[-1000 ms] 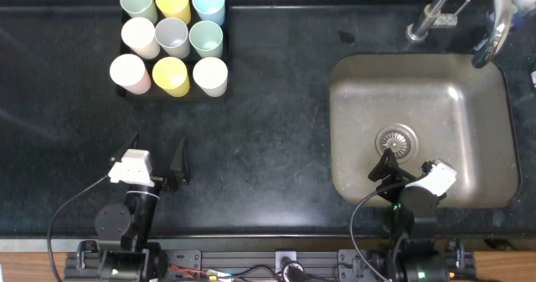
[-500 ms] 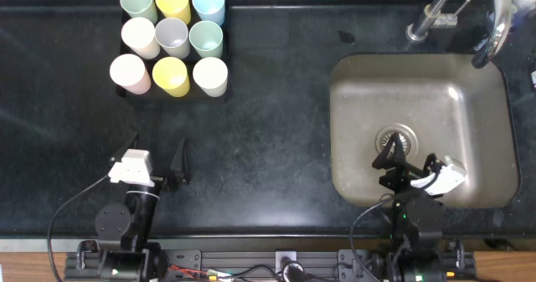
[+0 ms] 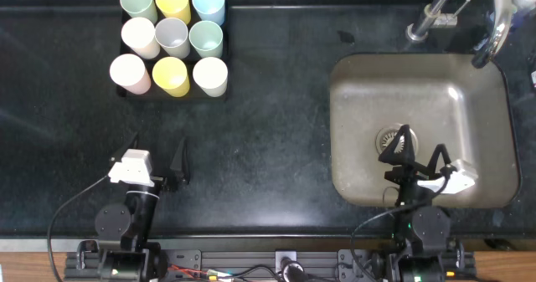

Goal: Store Cups

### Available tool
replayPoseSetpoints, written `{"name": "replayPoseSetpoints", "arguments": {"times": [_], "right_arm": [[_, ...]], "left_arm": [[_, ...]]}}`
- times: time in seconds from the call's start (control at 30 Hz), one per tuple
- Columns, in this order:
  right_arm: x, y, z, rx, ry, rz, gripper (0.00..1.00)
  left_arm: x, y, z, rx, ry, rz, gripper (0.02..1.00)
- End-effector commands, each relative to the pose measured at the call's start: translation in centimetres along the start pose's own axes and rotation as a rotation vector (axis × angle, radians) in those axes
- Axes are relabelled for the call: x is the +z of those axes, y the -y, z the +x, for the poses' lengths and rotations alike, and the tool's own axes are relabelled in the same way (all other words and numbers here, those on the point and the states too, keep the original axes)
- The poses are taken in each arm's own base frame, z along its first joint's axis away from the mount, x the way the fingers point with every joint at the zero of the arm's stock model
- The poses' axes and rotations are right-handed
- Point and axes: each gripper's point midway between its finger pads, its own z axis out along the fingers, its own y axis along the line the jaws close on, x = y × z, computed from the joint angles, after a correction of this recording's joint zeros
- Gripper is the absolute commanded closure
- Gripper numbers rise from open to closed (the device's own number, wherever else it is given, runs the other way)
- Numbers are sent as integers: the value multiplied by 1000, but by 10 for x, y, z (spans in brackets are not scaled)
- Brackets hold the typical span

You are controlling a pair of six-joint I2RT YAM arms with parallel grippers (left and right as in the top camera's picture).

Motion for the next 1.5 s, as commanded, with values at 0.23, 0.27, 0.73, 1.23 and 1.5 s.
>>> {"name": "replayPoseSetpoints", "arguments": {"times": [0.23,0.27,0.73,1.23,1.5], "right_arm": [[6,4,9,19,50,-29,7],[7,6,14,12,32,-20,3],[7,7,14,12,31,-15,3],[7,7,14,12,34,-17,3],[6,2,17,-249,20,-42,3]], "left_arm": [[0,-1,0,14,3,-4,20],[0,-1,0,14,3,-4,18],[0,-1,0,14,3,-4,20],[0,-1,0,14,3,-4,18],[0,-1,0,14,3,-3,18]]}}
